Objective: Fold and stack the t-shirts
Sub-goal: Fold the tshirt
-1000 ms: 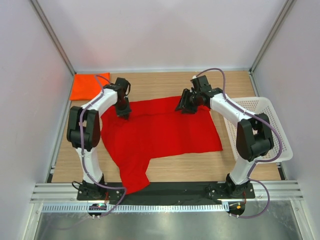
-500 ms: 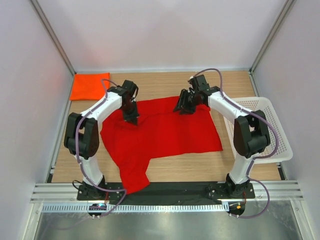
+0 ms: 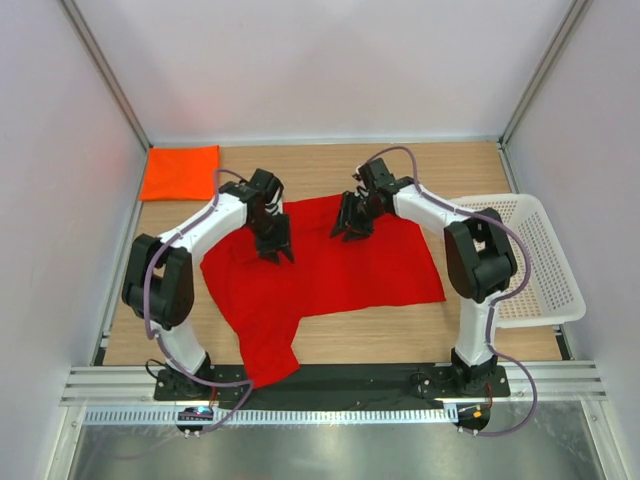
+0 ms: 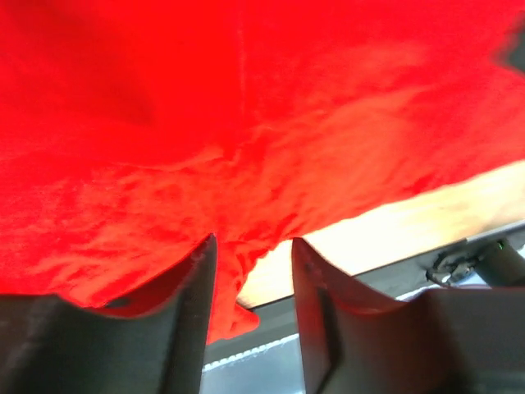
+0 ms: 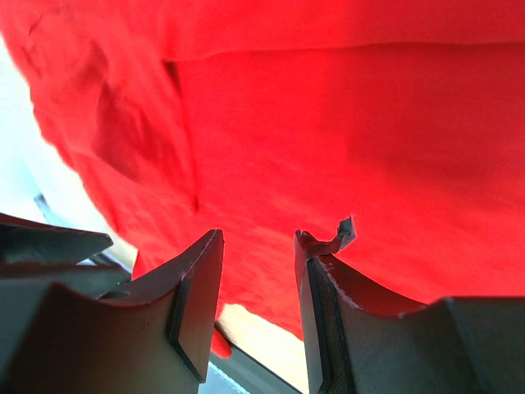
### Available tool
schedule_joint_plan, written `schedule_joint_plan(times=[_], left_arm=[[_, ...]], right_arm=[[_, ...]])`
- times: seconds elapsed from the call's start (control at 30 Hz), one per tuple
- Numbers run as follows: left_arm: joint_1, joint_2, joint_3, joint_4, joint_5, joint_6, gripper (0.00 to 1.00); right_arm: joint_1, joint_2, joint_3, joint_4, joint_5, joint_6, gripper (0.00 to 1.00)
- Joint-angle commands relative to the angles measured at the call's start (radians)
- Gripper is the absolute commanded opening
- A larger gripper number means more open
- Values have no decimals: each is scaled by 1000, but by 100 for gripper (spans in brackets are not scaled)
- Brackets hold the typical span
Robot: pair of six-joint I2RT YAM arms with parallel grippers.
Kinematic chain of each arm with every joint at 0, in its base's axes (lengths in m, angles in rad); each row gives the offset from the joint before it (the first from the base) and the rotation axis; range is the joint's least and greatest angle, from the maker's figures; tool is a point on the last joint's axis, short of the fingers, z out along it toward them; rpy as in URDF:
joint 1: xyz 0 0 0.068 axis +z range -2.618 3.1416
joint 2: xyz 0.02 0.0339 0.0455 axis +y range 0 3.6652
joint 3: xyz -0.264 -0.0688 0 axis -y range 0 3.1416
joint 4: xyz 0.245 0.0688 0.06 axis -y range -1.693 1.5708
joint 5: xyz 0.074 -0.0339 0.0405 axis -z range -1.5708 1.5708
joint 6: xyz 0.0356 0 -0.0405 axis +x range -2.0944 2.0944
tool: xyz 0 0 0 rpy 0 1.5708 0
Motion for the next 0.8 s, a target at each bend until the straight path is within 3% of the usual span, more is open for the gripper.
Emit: schedule_joint_plan(times=[0.0,0.1,0.37,0.5,0.77], left_arm=[[7,-85,-14,41,62,56,44],[56,-144,-52,64,28,52,49],[254,-261,-187,110,-78,16,30],[268,-246,-227,117,-58,12,24],[302,-257,-262,121,-52,13,25]], right_arm=[[50,31,55,72,-79,20,47],[99,76,62,140,-130,81,48],[189,158,111,132,-147,89,47],[209,175,122,122,-147,74,44],[229,228,127,135,-176,77,35]])
